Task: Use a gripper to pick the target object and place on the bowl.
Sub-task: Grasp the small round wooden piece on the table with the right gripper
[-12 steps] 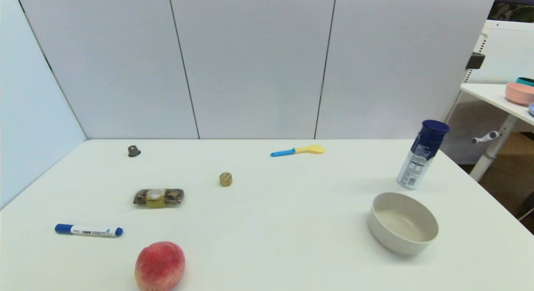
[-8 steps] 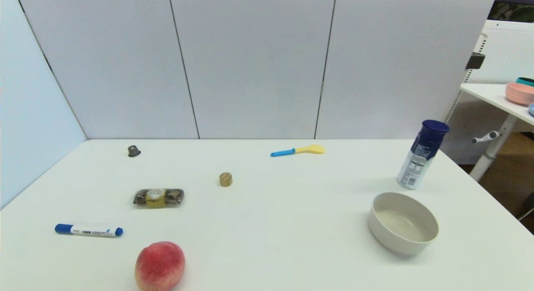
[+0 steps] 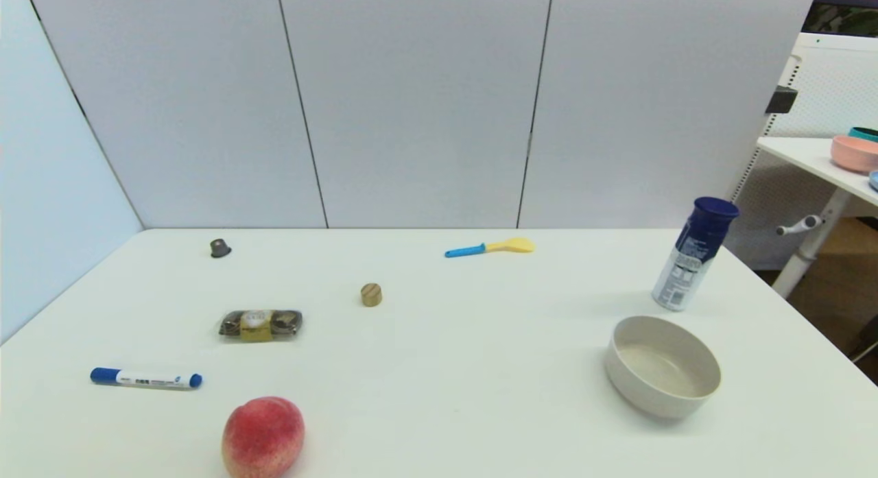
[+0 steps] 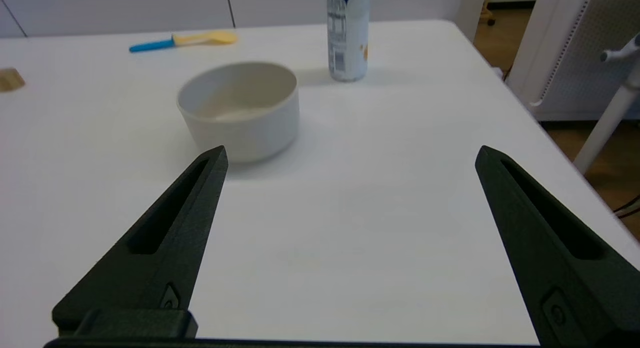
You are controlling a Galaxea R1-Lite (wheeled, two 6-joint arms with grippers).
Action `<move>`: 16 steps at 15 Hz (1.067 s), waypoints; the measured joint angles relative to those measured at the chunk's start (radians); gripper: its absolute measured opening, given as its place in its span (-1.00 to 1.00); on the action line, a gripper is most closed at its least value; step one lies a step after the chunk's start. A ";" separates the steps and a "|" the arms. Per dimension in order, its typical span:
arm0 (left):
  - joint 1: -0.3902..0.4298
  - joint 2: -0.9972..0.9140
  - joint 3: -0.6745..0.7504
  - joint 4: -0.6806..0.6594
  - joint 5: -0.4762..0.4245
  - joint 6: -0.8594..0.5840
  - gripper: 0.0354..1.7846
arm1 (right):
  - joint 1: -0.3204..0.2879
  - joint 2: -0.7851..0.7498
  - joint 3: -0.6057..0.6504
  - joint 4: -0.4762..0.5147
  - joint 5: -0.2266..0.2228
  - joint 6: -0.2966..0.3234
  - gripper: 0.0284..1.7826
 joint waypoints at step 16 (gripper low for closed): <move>0.000 0.000 0.000 0.000 0.000 -0.001 0.91 | 0.325 1.181 -0.826 -0.011 0.093 -0.114 0.92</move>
